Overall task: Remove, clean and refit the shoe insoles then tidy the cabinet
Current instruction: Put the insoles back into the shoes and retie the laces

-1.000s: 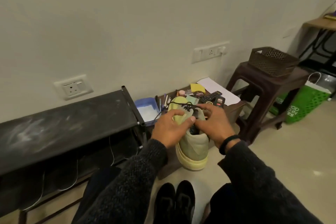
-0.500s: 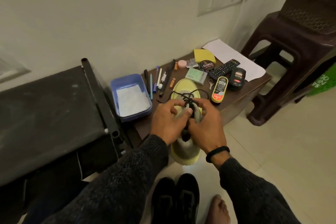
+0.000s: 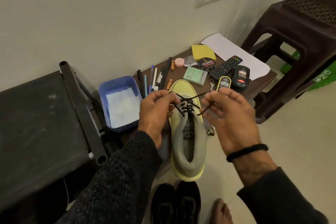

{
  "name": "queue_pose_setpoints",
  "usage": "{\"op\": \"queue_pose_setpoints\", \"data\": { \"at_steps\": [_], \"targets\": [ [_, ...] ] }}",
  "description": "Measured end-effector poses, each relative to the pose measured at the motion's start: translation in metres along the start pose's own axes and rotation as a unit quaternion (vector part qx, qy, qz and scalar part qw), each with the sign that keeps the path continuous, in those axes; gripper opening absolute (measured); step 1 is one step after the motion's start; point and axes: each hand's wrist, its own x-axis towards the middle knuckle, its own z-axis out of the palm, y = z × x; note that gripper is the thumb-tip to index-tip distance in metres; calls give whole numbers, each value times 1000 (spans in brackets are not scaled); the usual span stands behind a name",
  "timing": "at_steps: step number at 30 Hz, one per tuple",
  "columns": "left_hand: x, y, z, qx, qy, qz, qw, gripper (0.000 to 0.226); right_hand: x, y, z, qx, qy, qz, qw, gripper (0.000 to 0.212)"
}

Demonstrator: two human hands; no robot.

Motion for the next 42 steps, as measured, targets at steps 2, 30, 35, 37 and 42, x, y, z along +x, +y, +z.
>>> {"op": "queue_pose_setpoints", "data": {
  "at_steps": [2, 30, 35, 37, 42],
  "targets": [
    [4, 3, -7, -46, 21, 19, 999, 19, 3, -20, -11, 84, -31, 24, 996, 13],
    [-1, 18, 7, -278, -103, 60, 953, 35, 2, 27, -6, -614, 25, -154, 773, 23],
    [-11, 33, -2, -329, -115, 88, 933, 50, 9, 25, -10, -609, 45, -159, 776, 26],
    [-16, 39, -4, -314, -92, 110, 939, 51, 11, 24, -13, -617, 39, -146, 772, 24],
    [-14, 31, -7, 45, 177, 229, 956, 38, 8, 14, -17, -640, -3, -148, 754, 23]
  ]
}}
